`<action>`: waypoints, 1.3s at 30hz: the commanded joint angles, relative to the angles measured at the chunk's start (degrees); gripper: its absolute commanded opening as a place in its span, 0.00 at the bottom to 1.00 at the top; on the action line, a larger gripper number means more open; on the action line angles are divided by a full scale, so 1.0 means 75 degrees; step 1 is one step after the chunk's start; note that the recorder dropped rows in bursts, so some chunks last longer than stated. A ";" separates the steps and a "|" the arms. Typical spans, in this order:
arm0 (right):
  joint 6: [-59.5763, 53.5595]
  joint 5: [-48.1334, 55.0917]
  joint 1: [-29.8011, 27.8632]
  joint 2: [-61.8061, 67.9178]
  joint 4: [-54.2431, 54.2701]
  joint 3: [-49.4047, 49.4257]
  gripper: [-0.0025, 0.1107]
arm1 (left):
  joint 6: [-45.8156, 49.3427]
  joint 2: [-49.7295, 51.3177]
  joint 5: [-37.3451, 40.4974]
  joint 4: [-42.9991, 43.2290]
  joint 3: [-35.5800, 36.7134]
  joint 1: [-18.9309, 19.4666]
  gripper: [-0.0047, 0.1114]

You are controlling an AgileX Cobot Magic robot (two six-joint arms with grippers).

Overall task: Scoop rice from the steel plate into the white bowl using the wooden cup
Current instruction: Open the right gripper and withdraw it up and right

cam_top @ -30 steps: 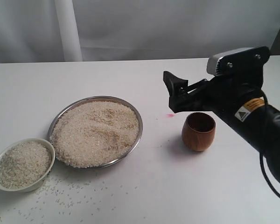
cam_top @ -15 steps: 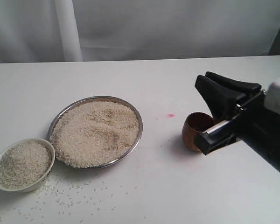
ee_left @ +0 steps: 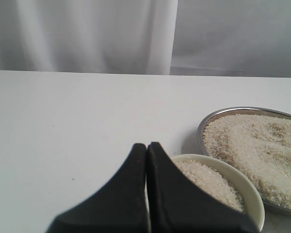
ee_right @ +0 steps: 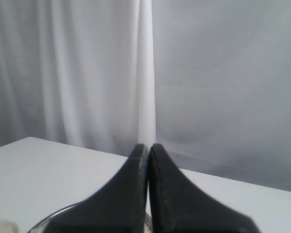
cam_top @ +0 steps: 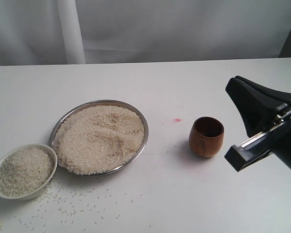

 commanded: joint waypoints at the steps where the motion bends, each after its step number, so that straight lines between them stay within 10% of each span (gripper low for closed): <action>1: 0.0025 0.0062 0.0027 -0.0037 0.0059 0.0046 0.02 | -0.0019 -0.0013 -0.0056 -0.0035 -0.0038 -0.0037 0.04; 26: -0.0039 0.2640 0.0009 -0.0241 0.0097 0.0046 0.02 | -0.0019 -0.0013 -0.0056 -0.0035 -0.0038 -0.0037 0.04; 39: -0.0588 0.4705 -0.1529 -0.3600 -0.0796 0.0046 0.02 | -0.0019 -0.0013 -0.0056 -0.0035 -0.0038 -0.0037 0.04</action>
